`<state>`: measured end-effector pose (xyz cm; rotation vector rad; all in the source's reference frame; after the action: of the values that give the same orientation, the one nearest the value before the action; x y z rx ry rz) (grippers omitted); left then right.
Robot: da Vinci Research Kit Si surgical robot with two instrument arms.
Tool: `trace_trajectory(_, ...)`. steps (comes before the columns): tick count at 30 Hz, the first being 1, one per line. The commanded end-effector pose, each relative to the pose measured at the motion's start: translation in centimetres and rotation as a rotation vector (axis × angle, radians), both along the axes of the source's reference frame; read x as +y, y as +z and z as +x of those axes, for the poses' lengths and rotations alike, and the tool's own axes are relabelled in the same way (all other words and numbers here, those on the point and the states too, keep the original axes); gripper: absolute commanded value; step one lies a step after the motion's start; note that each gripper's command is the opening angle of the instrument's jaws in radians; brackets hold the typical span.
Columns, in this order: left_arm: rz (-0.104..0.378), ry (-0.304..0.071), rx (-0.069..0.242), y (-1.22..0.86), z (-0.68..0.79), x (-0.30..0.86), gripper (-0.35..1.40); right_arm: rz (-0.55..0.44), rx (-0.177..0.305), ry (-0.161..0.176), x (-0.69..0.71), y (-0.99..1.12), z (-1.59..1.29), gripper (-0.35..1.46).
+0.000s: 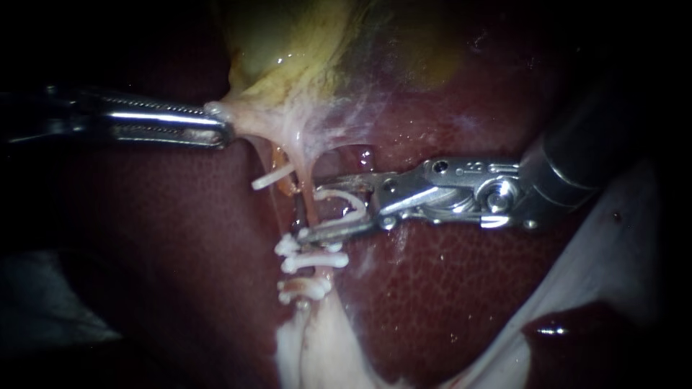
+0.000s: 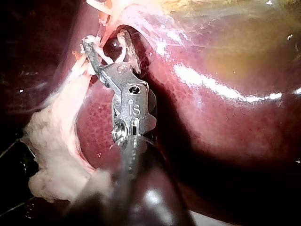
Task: Clipping third clip right tube
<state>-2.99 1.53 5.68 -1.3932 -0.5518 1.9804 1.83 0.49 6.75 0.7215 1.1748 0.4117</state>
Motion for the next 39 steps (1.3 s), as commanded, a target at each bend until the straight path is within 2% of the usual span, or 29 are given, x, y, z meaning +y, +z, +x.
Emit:
trace_trajectory(1,0.000,-0.001,0.001,0.00,0.00,0.00,-0.35,0.006,0.014,-0.001,0.00,0.00,0.00,0.47)
trace_trajectory(10,-0.001,-0.001,0.001,0.01,0.00,0.00,-0.35,0.117,0.132,0.014,0.03,-0.02,0.07,0.47)
trace_trajectory(16,-0.001,0.000,0.000,0.03,0.01,0.01,-0.35,0.172,0.200,0.008,0.05,-0.08,0.11,0.46)
trace_trajectory(18,-0.001,0.000,0.000,0.04,0.01,0.01,-0.35,0.191,0.223,0.004,0.07,-0.11,0.12,0.45)
trace_trajectory(22,-0.002,0.001,0.000,0.05,0.01,0.00,-0.35,0.216,0.258,0.020,0.15,-0.20,0.13,0.45)
trace_trajectory(31,-0.002,0.002,-0.001,0.08,0.02,0.02,-0.35,0.245,0.300,0.045,0.33,-0.40,0.12,0.43)
trace_trajectory(39,-0.004,0.001,-0.003,0.11,0.03,0.02,-0.35,0.264,0.297,0.043,0.32,-0.43,0.11,0.40)
